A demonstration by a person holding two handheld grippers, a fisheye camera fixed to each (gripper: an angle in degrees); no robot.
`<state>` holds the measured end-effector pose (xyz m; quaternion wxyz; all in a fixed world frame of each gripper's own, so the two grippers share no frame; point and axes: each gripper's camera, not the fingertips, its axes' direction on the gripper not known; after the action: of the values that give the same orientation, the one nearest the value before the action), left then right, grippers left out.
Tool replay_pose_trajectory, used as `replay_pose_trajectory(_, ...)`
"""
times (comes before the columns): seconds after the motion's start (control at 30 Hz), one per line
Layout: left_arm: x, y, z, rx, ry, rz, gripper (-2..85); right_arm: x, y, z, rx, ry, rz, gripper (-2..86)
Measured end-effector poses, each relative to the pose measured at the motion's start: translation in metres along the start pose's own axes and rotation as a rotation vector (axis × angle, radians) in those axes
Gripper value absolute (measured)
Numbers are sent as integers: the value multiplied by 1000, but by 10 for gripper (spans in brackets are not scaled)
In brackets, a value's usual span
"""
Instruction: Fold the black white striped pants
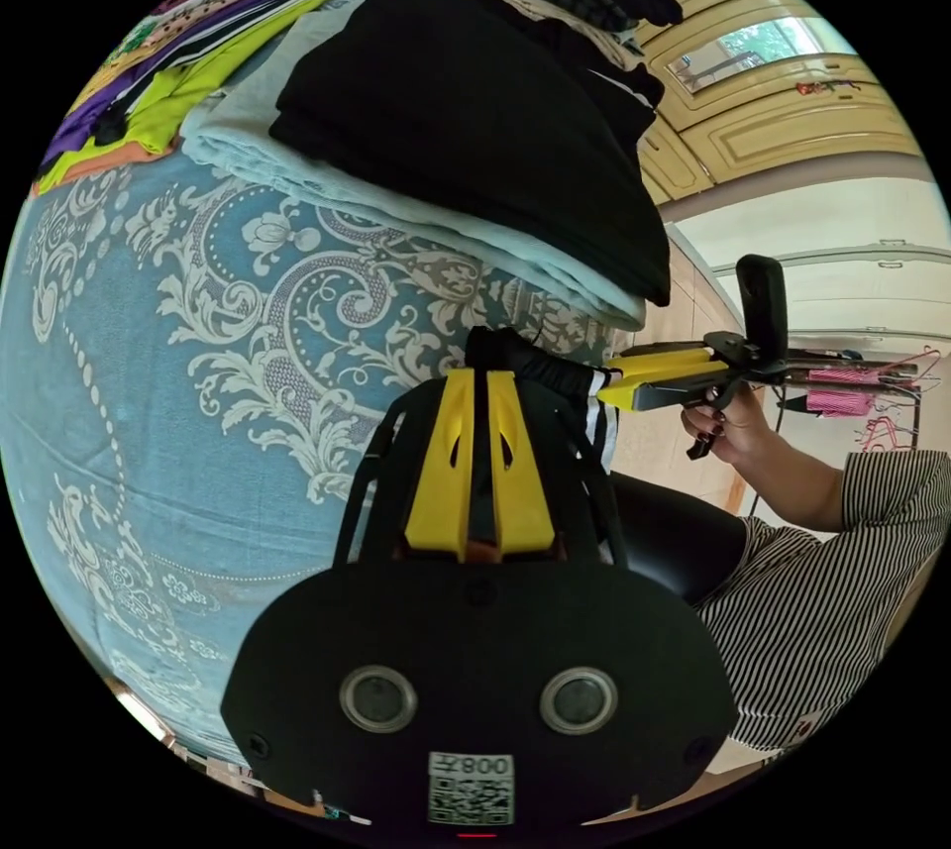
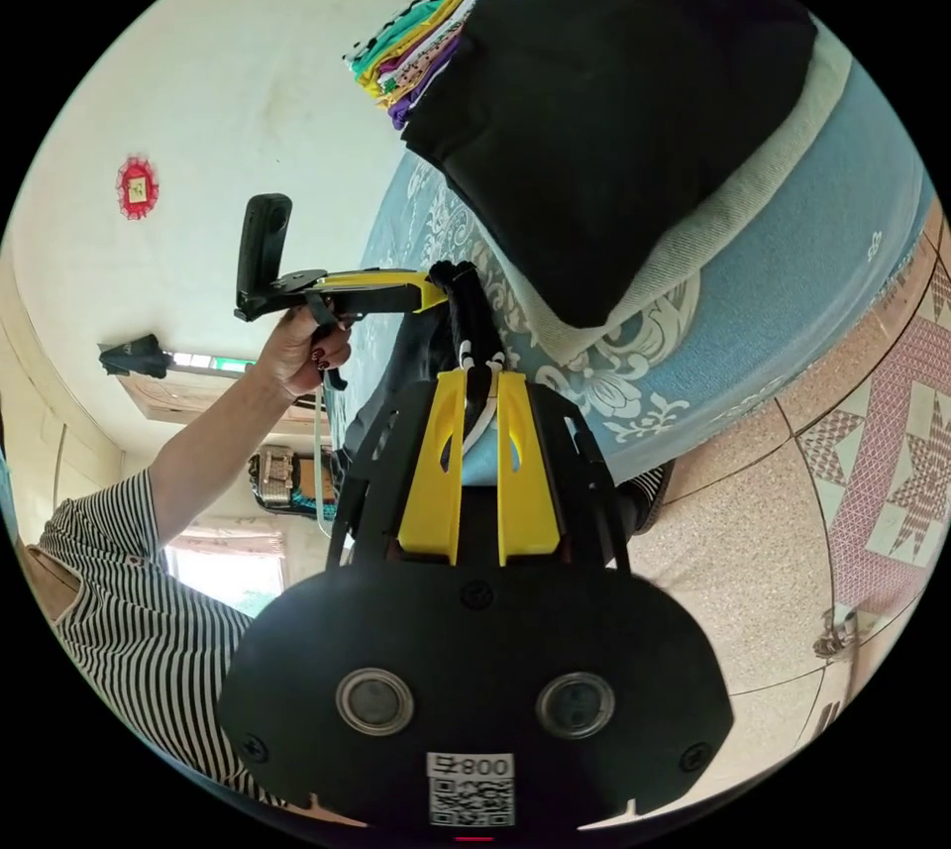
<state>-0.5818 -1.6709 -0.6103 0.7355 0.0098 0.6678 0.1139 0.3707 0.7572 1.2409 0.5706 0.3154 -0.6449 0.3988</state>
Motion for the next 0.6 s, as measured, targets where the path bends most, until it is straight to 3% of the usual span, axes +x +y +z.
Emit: replay_pose_trajectory(0.6,-36,167,-99,215,-13,146,24,-88,52,19,45,-78,-293,61)
